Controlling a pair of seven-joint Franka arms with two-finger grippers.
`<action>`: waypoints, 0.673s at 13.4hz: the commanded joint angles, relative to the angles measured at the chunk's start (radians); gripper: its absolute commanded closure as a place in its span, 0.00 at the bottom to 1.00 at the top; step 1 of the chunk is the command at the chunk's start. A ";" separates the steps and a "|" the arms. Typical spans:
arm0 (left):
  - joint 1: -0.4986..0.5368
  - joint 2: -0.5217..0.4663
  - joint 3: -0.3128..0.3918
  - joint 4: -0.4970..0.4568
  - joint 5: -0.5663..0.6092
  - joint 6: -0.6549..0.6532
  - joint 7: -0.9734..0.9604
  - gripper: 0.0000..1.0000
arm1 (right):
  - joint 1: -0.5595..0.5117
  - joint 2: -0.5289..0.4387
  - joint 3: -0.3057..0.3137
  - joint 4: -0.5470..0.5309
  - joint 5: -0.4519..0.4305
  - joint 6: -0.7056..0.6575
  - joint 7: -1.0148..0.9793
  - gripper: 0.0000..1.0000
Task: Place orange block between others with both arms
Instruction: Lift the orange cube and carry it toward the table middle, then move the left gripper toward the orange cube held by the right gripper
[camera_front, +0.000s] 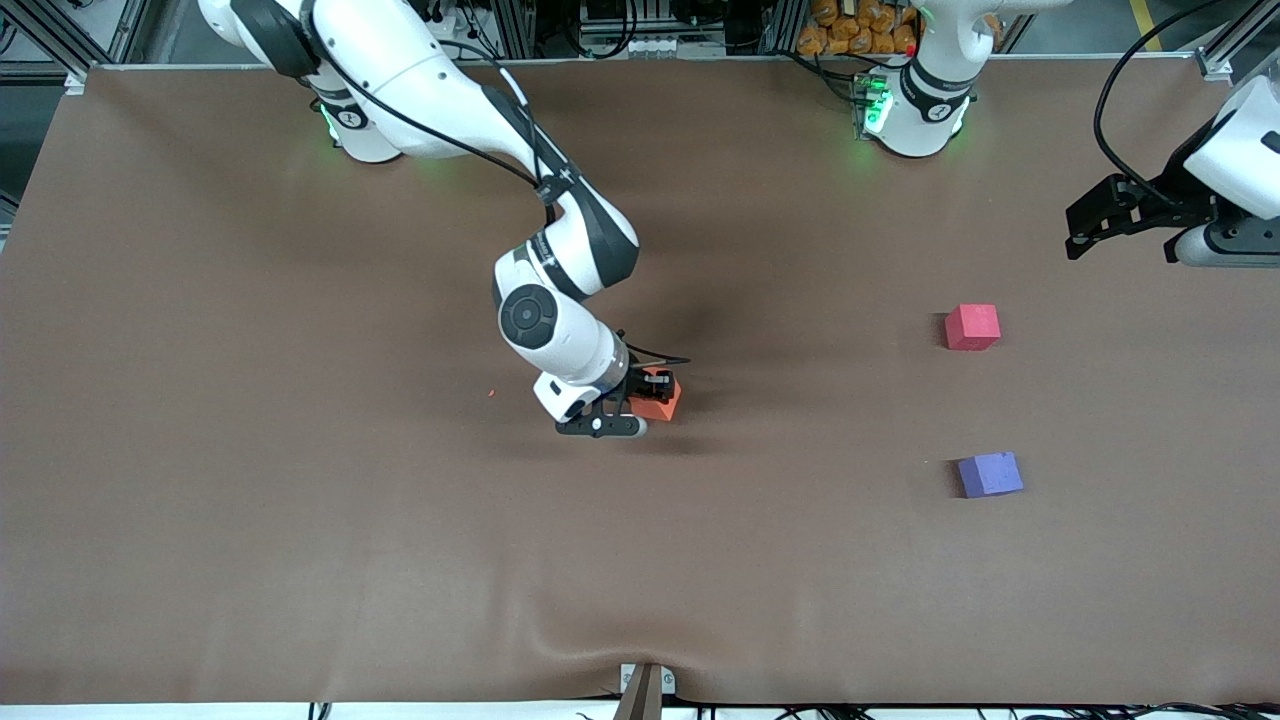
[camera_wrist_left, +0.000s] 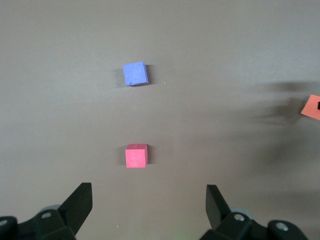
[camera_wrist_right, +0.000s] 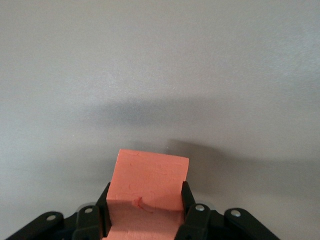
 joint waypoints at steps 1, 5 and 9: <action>0.009 0.002 0.000 0.003 0.010 -0.005 0.000 0.00 | 0.020 0.053 -0.014 0.080 0.017 0.000 0.006 0.54; 0.015 0.043 0.011 0.003 0.011 0.000 -0.010 0.00 | 0.028 0.065 -0.014 0.084 0.017 0.008 0.006 0.52; 0.010 0.126 0.006 0.003 0.002 0.049 -0.014 0.00 | 0.037 0.070 -0.012 0.084 0.018 0.037 0.009 0.51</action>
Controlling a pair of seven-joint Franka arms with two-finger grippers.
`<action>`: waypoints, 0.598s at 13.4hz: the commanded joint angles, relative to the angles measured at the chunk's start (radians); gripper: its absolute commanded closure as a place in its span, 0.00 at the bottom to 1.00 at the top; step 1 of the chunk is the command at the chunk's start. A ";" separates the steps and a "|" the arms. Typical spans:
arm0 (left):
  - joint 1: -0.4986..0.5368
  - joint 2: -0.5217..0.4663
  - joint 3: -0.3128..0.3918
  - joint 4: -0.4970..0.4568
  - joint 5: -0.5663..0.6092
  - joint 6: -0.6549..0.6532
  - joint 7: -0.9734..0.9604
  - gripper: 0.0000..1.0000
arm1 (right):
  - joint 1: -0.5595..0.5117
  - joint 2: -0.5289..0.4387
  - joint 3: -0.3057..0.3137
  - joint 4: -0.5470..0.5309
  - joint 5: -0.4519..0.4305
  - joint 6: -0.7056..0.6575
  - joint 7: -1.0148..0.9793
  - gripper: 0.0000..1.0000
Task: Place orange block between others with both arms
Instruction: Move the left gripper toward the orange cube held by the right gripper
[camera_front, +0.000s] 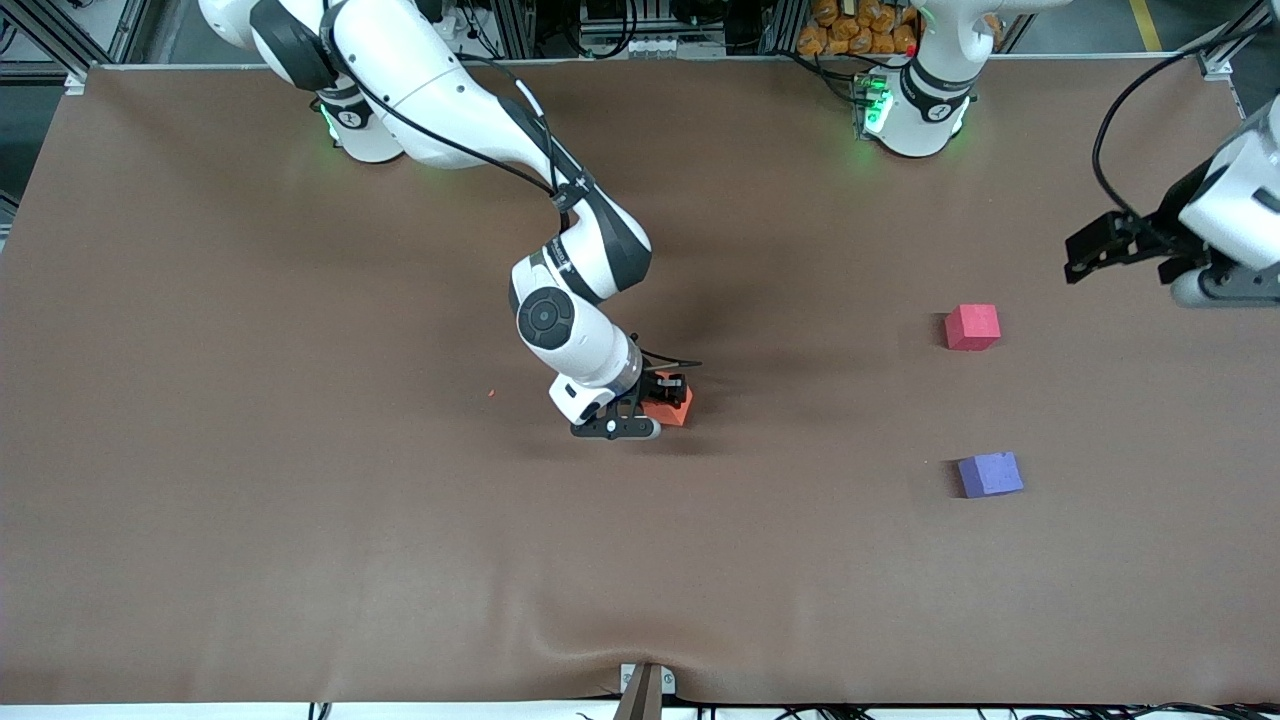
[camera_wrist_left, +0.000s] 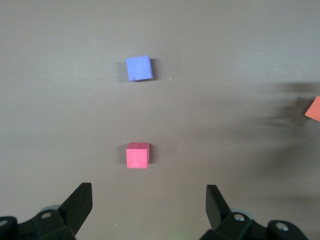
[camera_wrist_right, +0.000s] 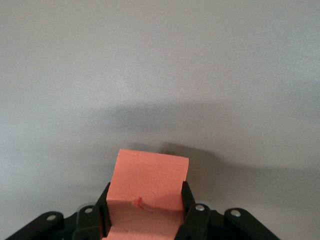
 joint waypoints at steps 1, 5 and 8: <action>-0.015 0.069 -0.015 0.013 0.002 0.053 -0.001 0.00 | 0.024 0.026 -0.011 0.034 0.018 0.006 0.009 0.51; -0.113 0.190 -0.031 0.012 0.000 0.165 -0.009 0.00 | 0.044 0.043 -0.012 0.034 0.012 0.008 0.008 0.47; -0.193 0.277 -0.029 0.012 -0.001 0.199 -0.015 0.00 | 0.047 0.043 -0.012 0.034 0.012 0.009 0.009 0.35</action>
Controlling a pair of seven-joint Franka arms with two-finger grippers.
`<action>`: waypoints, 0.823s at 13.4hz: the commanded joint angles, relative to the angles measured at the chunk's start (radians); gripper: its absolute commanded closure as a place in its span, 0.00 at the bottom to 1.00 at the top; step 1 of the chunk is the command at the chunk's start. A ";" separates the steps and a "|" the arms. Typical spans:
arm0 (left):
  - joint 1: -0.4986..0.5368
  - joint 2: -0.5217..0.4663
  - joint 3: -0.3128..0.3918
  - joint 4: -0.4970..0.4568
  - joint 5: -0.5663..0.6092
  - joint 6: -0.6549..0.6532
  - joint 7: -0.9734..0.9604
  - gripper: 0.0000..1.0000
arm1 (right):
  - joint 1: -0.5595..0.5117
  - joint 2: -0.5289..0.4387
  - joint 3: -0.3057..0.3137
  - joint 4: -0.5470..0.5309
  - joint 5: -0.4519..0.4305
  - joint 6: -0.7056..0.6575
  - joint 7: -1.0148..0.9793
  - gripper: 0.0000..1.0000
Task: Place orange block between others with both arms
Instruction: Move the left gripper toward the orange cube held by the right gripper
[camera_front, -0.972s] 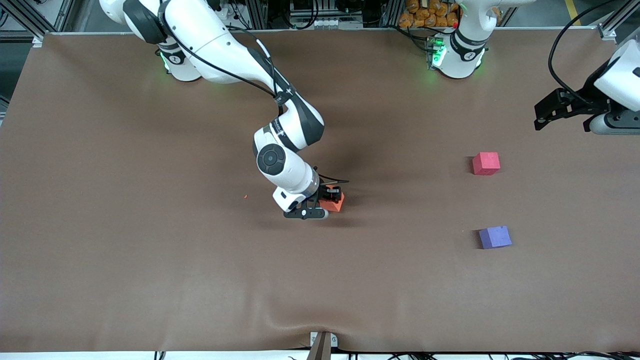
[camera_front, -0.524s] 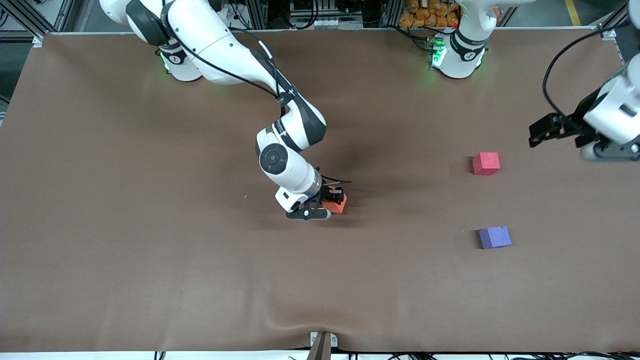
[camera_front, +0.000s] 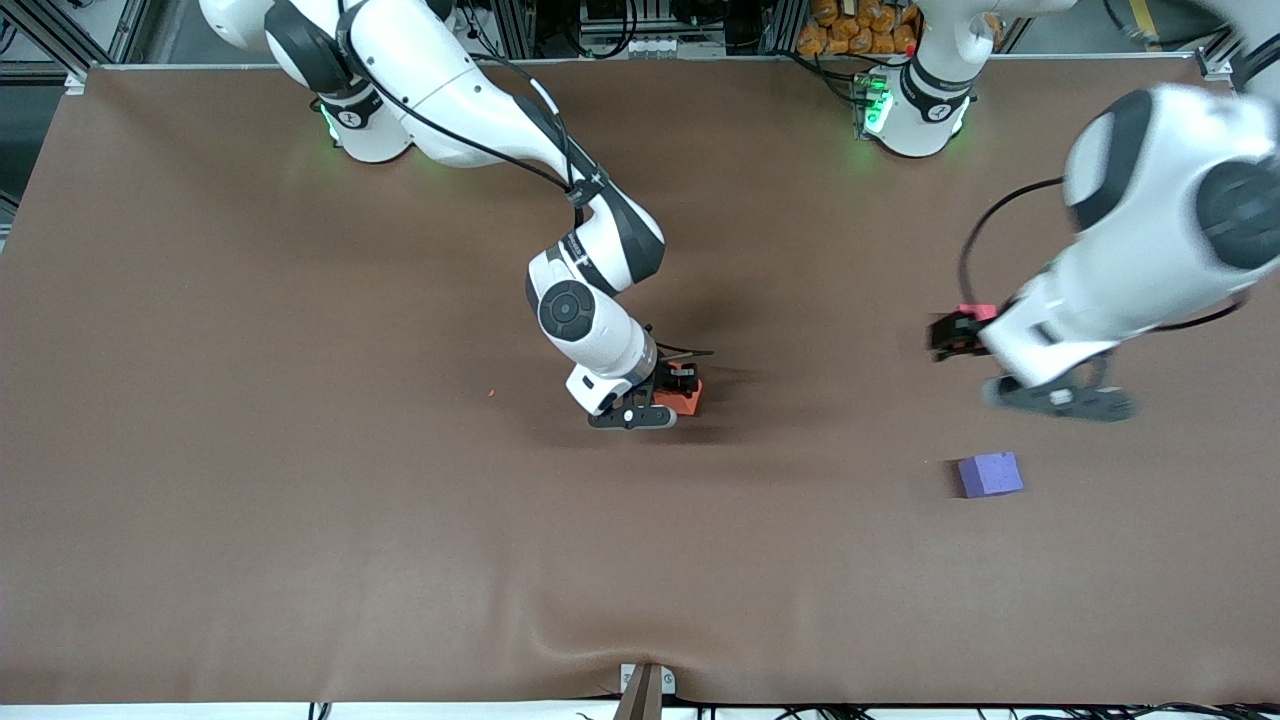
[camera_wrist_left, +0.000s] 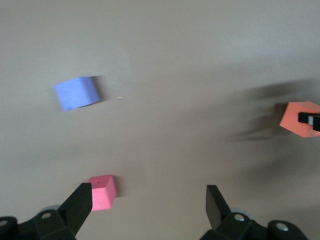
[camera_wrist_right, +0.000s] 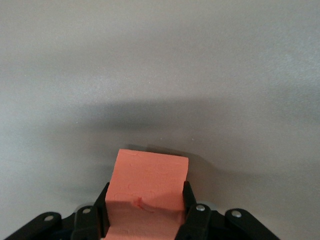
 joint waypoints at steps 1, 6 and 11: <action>-0.050 0.077 0.000 0.018 -0.003 0.036 -0.007 0.00 | 0.008 0.021 -0.012 0.033 0.012 0.004 0.009 0.21; -0.098 0.174 -0.001 0.016 -0.073 0.121 -0.010 0.00 | -0.041 -0.025 -0.011 0.033 0.024 -0.009 0.006 0.00; -0.170 0.259 -0.001 0.018 -0.072 0.205 -0.124 0.00 | -0.191 -0.195 -0.008 0.018 0.036 -0.241 0.003 0.00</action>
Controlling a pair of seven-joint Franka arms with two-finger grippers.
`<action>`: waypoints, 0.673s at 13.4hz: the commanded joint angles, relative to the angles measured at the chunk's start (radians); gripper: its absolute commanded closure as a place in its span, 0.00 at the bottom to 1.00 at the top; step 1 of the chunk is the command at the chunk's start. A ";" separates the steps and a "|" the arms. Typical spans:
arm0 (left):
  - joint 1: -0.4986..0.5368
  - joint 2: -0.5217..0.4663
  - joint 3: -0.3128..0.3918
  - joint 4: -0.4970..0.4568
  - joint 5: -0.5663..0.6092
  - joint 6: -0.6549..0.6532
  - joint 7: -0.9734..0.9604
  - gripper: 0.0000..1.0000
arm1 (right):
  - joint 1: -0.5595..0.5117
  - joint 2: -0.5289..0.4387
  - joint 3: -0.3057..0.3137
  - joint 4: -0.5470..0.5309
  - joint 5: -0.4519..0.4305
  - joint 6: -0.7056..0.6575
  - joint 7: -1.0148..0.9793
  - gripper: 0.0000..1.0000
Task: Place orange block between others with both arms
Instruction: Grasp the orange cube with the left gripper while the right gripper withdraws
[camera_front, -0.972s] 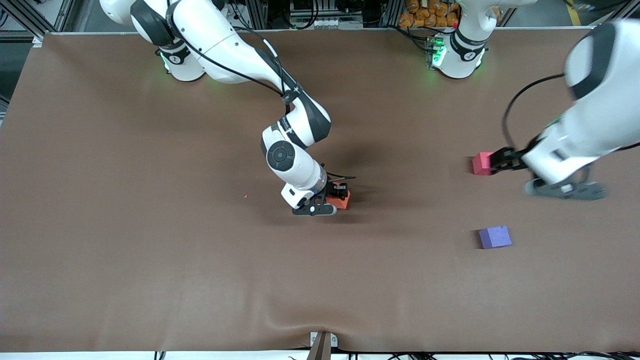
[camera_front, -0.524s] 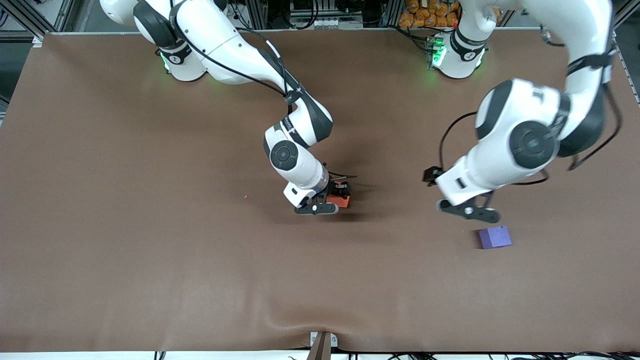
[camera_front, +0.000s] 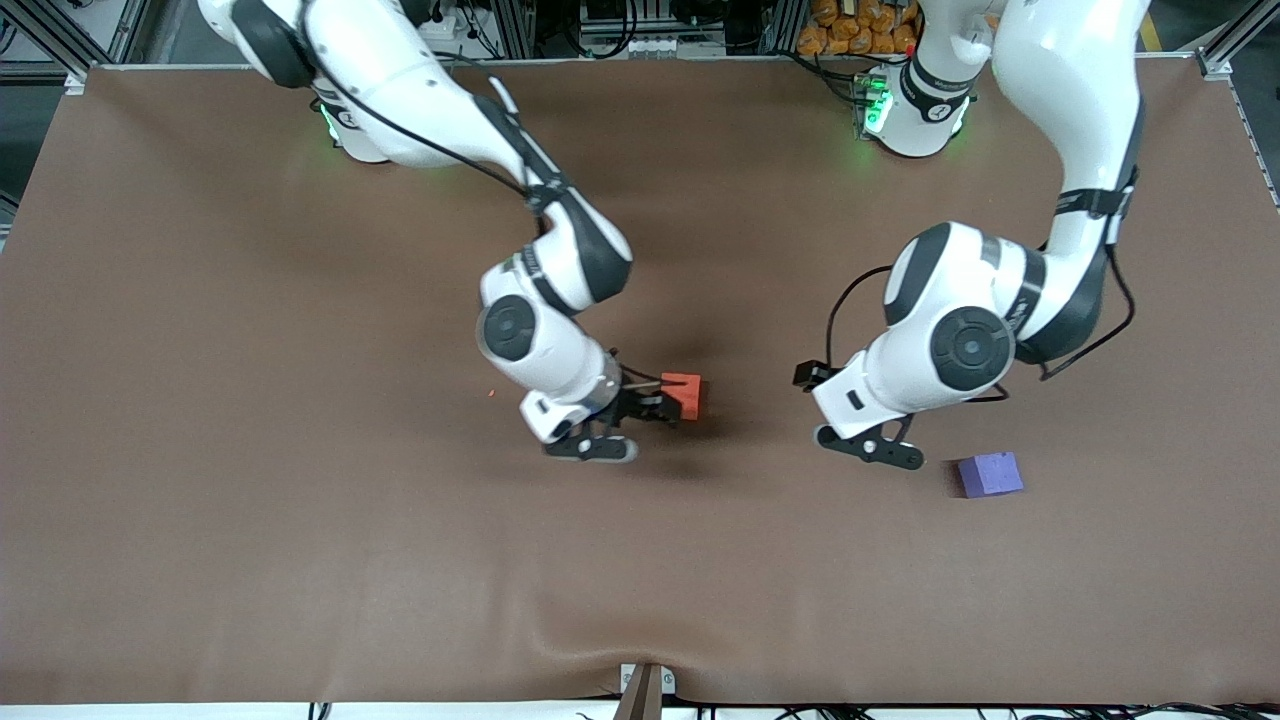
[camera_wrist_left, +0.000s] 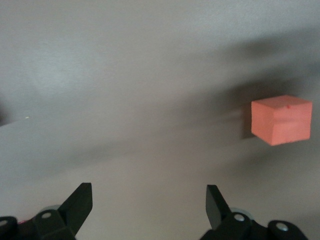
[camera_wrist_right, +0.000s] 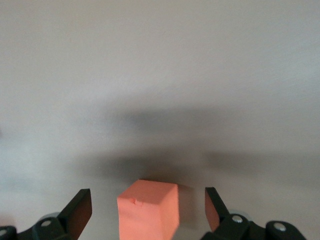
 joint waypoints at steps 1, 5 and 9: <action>-0.084 0.060 0.005 0.017 -0.006 0.056 -0.125 0.00 | -0.104 -0.147 0.012 -0.043 0.015 -0.189 0.000 0.00; -0.161 0.136 0.005 0.058 -0.011 0.196 -0.375 0.00 | -0.341 -0.302 0.008 -0.051 -0.043 -0.526 0.001 0.00; -0.278 0.239 0.014 0.121 -0.005 0.274 -0.499 0.00 | -0.584 -0.413 0.009 -0.045 -0.153 -0.679 -0.040 0.00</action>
